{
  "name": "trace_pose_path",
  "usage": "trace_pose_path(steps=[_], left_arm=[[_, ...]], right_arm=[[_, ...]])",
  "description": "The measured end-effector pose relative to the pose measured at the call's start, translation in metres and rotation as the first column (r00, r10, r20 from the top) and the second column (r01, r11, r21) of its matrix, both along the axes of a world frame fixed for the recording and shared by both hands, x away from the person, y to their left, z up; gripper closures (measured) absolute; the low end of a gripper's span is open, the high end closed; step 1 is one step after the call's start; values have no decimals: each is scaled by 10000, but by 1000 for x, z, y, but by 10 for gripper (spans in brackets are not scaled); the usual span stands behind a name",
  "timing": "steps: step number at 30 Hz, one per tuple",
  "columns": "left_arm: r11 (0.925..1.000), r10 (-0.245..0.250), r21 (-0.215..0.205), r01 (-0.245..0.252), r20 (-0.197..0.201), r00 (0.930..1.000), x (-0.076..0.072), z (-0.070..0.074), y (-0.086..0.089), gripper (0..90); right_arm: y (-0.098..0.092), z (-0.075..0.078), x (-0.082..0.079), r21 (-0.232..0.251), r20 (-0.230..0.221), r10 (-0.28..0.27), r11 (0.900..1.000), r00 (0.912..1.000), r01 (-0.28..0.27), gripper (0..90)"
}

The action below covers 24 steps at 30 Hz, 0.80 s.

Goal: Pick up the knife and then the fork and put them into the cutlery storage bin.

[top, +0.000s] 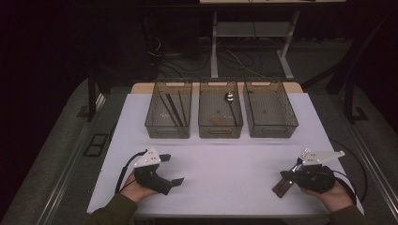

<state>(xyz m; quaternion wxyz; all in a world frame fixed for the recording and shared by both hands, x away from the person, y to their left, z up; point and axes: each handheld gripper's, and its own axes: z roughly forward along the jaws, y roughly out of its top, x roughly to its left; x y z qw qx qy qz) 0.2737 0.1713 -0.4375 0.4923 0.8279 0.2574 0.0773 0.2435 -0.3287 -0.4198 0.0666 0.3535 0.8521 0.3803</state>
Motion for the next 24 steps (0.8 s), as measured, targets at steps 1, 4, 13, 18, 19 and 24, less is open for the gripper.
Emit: trace_pose_path(steps=[1,4,13,18,19,24], left_arm=[[10000,-6,-16,6,-5,10000,0,0,0,0],[10000,-18,34,18,7,10000,0,0,0,0],[10000,-15,43,15,-4,10000,-1,0,0,0],[10000,-25,40,25,9,10000,0,0,0,0],[10000,-15,7,15,8,10000,0,0,0,0],[10000,-79,47,79,-4,10000,2,0,-2,0]], right_arm=[[-1,-1,-2,-3,-33,14,10000,10000,-14,895],[-4,-4,-9,-121,-219,64,9999,9997,-67,895],[-5,-10,-15,-505,-463,429,9977,9980,-452,895],[-2,-12,-16,-692,-552,657,9952,9963,-695,895],[-2,-13,-17,-731,-560,648,9949,9963,-688,895],[-1,-16,-19,-866,-672,756,9929,9949,-813,895]])
